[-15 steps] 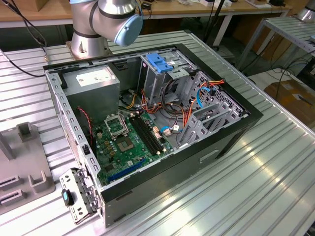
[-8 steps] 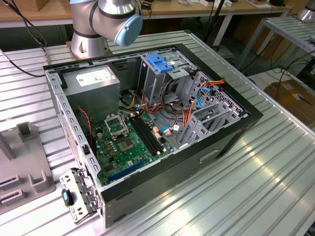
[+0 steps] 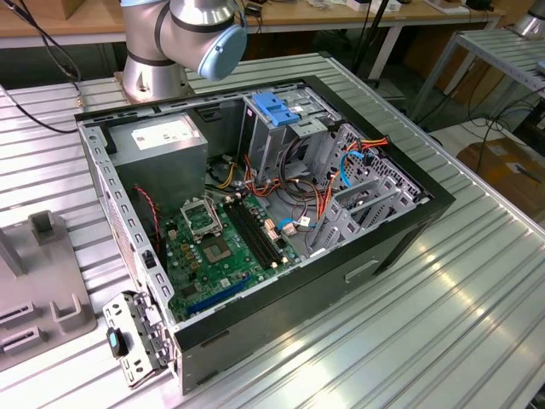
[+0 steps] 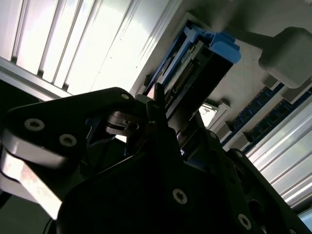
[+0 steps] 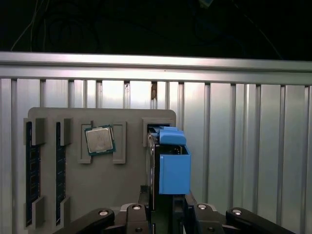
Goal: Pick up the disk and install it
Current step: 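Pick up the disk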
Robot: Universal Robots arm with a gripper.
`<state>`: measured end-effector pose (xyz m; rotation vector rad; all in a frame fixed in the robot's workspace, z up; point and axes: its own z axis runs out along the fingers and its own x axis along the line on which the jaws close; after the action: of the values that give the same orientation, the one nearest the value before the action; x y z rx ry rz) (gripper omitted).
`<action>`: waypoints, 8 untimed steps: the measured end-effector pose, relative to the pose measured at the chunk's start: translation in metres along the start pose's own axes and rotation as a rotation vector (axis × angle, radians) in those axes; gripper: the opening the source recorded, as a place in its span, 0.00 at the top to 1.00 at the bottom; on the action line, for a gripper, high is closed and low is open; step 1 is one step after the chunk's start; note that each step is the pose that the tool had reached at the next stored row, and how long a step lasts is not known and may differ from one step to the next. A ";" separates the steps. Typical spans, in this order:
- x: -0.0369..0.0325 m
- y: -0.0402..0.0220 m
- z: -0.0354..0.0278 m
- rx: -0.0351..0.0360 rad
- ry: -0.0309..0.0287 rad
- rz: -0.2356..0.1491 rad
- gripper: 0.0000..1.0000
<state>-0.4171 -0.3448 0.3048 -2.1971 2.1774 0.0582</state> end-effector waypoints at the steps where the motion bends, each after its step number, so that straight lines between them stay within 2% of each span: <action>1: 0.0000 0.0000 0.0000 -0.0001 0.0000 0.000 0.65; 8: 0.0002 0.0000 0.0000 -0.0001 0.0000 0.000 0.65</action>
<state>-0.4171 -0.3450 0.3048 -2.1972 2.1775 0.0582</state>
